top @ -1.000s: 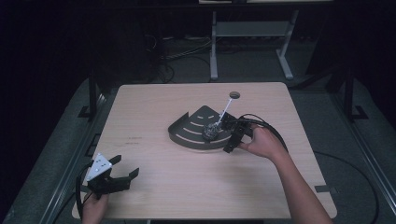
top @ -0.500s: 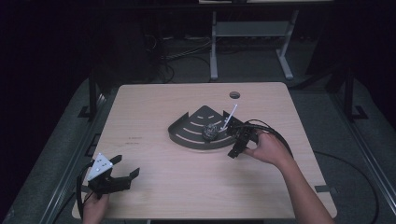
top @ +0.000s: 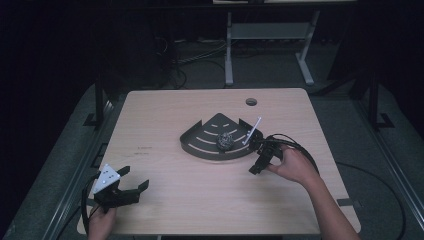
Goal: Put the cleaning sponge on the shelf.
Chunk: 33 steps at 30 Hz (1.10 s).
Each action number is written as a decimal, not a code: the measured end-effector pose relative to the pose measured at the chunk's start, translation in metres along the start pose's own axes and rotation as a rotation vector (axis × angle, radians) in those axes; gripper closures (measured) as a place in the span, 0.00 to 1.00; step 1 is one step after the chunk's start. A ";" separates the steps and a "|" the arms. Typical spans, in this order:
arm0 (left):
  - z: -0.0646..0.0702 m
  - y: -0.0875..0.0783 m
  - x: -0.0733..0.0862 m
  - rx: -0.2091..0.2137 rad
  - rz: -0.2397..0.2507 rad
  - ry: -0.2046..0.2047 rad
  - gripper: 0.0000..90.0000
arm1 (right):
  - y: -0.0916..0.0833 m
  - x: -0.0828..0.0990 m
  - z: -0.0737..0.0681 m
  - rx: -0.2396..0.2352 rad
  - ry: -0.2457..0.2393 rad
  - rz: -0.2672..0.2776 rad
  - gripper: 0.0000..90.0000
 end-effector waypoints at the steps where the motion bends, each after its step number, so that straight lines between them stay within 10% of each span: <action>1: 0.000 0.000 0.000 0.000 0.001 0.000 0.15 | 0.001 0.001 0.000 0.005 -0.003 -0.007 0.22; 33: 0.003 0.003 -0.002 0.006 0.000 0.005 0.15 | 0.008 0.046 -0.014 -0.006 0.037 0.034 0.22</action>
Point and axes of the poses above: each handheld gripper's, and its own axes: y roughly forward along the jaws, x roughly out of its underside, z roughly to its right, the point moved 3 cm from there along y, roughly forward along the jaws, and after that the axes turned 1 degree about -x, right-handed, at the moved point
